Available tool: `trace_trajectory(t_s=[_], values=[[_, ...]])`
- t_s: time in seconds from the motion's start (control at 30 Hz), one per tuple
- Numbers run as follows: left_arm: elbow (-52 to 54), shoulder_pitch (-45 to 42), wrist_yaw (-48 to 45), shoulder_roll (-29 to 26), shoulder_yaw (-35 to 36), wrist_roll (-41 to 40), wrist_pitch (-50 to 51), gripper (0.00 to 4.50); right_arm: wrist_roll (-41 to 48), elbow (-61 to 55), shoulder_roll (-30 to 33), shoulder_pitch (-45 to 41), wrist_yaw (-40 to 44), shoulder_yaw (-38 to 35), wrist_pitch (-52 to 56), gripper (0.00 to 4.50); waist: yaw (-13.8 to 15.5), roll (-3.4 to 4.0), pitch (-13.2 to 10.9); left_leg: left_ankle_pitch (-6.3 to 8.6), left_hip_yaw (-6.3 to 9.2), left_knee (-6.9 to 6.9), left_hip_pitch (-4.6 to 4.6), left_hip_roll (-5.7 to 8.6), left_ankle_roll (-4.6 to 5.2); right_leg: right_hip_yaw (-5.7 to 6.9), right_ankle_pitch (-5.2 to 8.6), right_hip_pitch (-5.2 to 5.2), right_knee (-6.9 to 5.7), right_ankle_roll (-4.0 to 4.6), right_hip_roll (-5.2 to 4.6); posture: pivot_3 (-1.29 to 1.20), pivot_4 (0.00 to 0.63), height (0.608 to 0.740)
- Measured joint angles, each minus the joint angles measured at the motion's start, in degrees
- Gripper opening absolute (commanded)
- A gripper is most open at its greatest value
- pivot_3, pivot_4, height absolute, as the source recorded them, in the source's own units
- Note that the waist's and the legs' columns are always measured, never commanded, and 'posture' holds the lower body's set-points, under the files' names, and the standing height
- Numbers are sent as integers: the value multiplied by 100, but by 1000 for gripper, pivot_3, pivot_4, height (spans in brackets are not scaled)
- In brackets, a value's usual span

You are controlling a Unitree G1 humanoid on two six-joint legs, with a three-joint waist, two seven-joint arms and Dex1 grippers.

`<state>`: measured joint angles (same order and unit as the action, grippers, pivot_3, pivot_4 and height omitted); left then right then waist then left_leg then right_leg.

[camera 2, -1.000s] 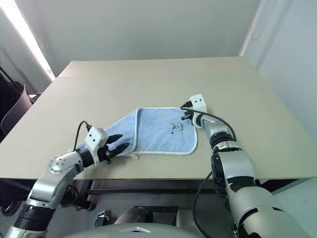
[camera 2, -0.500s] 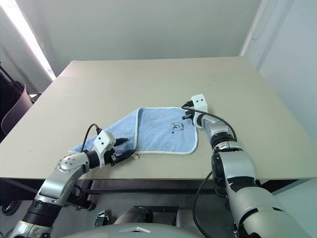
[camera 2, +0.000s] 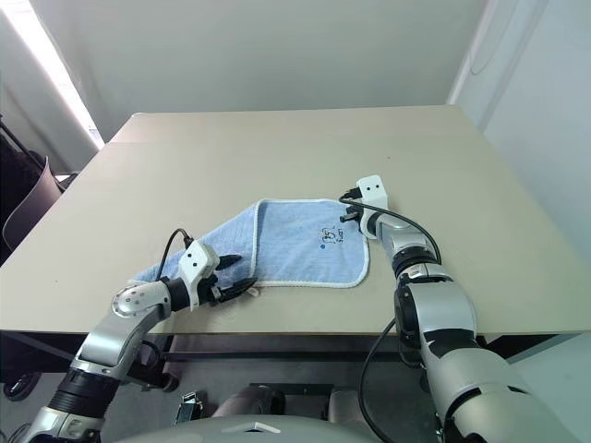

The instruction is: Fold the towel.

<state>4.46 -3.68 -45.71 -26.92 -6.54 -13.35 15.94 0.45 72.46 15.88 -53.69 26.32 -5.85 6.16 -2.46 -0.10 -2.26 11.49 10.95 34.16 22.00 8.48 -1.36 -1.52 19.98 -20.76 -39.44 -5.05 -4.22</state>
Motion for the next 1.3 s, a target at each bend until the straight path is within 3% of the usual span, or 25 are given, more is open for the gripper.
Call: trace_trajectory(t_s=[0.13, 0.47, 0.57, 0.67, 1.17, 1.3], values=[[54, 37, -92, -80, -2, -73, 98, 944, 33, 0, 3, 3, 0, -17, 1, 0, -5, 0, 0, 0, 0, 0, 0, 0, 0, 0, 0, -1, 0, 0, 0, 0, 0, 740], [68, 124, -37, -206, -15, 42, 132, 944, 45, 0, 10, 3, -28, -20, 14, 0, 2, 1, -1, 0, 1, -1, 0, -1, 0, 0, 1, -1, 1, 1, 0, 0, 0, 740], [69, 125, -30, -192, -24, 35, 132, 1571, 44, 0, 4, 3, -52, -19, 14, 0, 3, 1, -1, 0, 0, -1, 0, -1, 0, 0, 1, 0, 1, 2, 0, 0, 0, 740], [98, 130, -27, -192, -69, 41, 128, 2567, 45, 0, 3, 3, -52, -19, 14, 0, 2, 1, -1, 0, 0, -1, 0, -1, 0, 0, 1, 0, 1, 1, 0, 0, 0, 740], [4, 121, 113, -217, -88, 247, -3, 2567, 50, 0, 4, 3, -55, -20, 14, 0, 2, 1, -1, 0, 1, -1, 0, -1, 0, 0, 1, 0, 1, 2, 0, 0, 0, 740], [7, 124, 42, -215, -88, 213, -3, 1353, 56, 0, 3, 3, -56, -21, 15, 0, 2, 1, -1, 0, 1, -1, 0, -1, 0, 0, 1, -1, 2, 2, 0, 0, 0, 740]])
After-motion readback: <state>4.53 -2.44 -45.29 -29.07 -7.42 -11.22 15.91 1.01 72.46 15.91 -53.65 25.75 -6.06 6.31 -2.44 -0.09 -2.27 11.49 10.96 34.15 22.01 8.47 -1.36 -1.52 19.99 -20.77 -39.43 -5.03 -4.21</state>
